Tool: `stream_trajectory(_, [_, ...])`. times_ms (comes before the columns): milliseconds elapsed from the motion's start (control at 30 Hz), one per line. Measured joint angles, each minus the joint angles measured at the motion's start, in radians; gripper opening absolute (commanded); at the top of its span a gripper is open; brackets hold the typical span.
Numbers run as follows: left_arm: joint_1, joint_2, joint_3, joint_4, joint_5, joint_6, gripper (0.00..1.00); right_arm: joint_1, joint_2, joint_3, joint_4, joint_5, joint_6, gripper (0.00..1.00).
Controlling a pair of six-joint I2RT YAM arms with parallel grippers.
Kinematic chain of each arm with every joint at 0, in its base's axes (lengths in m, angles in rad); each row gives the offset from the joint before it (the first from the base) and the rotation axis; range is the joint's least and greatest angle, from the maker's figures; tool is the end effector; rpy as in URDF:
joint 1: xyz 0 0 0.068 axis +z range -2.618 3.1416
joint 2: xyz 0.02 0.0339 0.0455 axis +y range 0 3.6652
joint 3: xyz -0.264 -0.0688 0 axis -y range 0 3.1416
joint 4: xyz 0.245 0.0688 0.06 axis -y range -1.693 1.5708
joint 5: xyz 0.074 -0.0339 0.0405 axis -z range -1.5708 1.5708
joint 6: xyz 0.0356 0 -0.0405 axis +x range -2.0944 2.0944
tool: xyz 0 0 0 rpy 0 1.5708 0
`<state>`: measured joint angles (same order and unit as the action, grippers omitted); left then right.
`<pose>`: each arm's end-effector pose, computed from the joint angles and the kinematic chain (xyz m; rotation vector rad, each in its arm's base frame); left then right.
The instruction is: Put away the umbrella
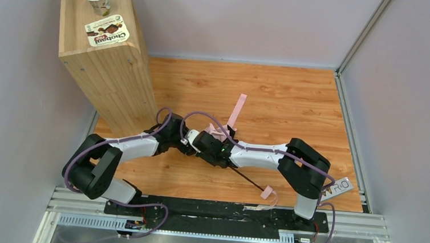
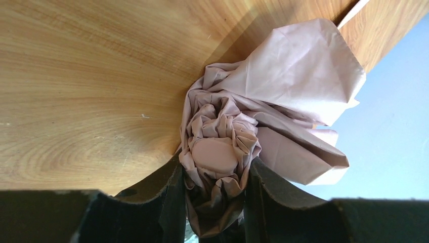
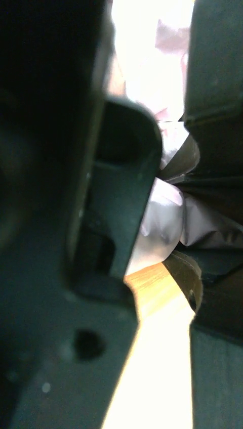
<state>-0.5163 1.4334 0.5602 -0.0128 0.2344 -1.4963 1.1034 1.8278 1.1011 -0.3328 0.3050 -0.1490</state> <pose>0.2185 -0.1335 0.1417 -1.2094 2.5161 -1.0156 0.1731 0.3192 0.1567 -1.4124 2.1277 -0.0421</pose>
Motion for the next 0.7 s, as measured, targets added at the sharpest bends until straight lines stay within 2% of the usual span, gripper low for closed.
stream_trajectory(33, [0.001,-0.002,0.0,0.0,-0.002,0.003,0.36,-0.004,0.0,0.0,0.002,-0.013,-0.003,0.0])
stream_trajectory(67, [0.001,-0.006,-0.002,0.0,-0.006,0.006,0.44,-0.01,0.0,0.0,0.006,-0.031,-0.006,0.0])
stream_trajectory(100, [0.001,-0.014,-0.009,0.008,-0.01,0.011,0.66,-0.018,0.0,0.002,0.01,-0.054,-0.01,0.0])
stream_trajectory(133, [0.002,-0.027,-0.024,0.021,-0.018,0.016,0.76,-0.032,0.0,0.005,0.015,-0.09,-0.014,0.0])
stream_trajectory(167, [0.004,-0.046,-0.044,0.039,-0.029,0.04,0.79,-0.047,0.0,0.01,0.017,-0.132,-0.021,0.0])
stream_trajectory(400, [0.021,-0.248,-0.232,0.169,-0.074,0.106,0.8,-0.17,0.038,0.087,-0.045,-0.454,-0.069,0.0])
stream_trajectory(533, [0.023,-0.336,-0.285,0.212,-0.093,0.138,0.8,-0.216,0.064,0.117,-0.062,-0.589,-0.076,0.0])
stream_trajectory(700, [0.029,-0.42,-0.382,0.342,-0.106,0.131,0.8,-0.267,0.091,0.133,-0.062,-0.744,-0.076,0.0])
